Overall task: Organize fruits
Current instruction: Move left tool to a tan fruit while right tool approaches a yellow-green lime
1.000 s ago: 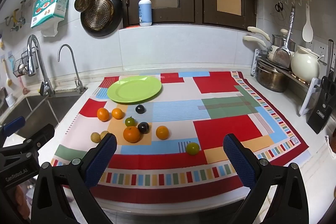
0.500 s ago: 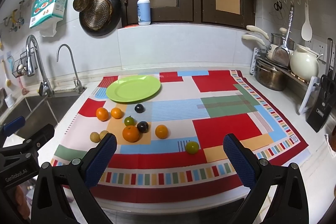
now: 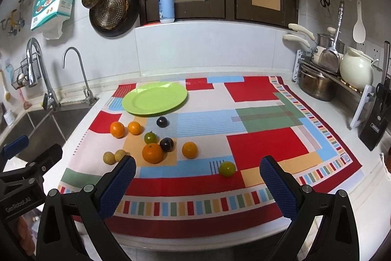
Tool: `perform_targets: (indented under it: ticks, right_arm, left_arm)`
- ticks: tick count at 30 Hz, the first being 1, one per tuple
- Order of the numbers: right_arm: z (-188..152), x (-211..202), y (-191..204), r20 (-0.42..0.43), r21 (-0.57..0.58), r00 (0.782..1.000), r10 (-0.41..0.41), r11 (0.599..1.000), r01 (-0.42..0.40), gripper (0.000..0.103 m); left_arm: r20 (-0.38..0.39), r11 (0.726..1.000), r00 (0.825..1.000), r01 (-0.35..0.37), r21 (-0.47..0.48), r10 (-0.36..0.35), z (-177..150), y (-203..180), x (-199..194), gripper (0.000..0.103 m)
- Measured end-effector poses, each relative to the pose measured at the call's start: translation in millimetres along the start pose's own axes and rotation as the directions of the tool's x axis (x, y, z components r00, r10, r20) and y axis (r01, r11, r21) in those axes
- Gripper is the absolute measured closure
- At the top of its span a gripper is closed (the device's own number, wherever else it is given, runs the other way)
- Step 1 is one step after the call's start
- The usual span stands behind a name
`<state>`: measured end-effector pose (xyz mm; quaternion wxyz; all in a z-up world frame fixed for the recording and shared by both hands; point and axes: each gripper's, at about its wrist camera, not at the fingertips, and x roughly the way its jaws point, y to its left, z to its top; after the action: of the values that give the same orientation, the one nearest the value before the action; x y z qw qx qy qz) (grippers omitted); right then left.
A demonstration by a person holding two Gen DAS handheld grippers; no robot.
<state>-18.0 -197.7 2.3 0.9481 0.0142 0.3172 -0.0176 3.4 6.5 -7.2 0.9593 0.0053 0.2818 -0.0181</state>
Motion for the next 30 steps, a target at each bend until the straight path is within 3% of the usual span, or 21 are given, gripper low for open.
perform_targets:
  ticks: [5, 17, 30]
  right_arm:
    - [-3, 15, 1, -0.046, 0.023, 0.998, -0.031, 0.999, 0.032, 0.001]
    - [-17, 59, -10, -0.144, 0.115, 0.983, -0.117, 0.984, 0.134, 0.001]
    - [-29, 112, -21, -0.231, 0.151, 0.956, -0.181, 0.964, 0.219, 0.017]
  left_arm:
    - [-0.034, 1.000, 0.999, 0.001, 0.012, -0.001, -2, 4, 17, 0.000]
    - [-0.137, 0.999, 0.990, 0.023, 0.042, -0.017, -8, 7, 68, 0.020]
    - [-0.232, 0.998, 0.972, 0.036, 0.056, -0.022, -20, 2, 119, 0.044]
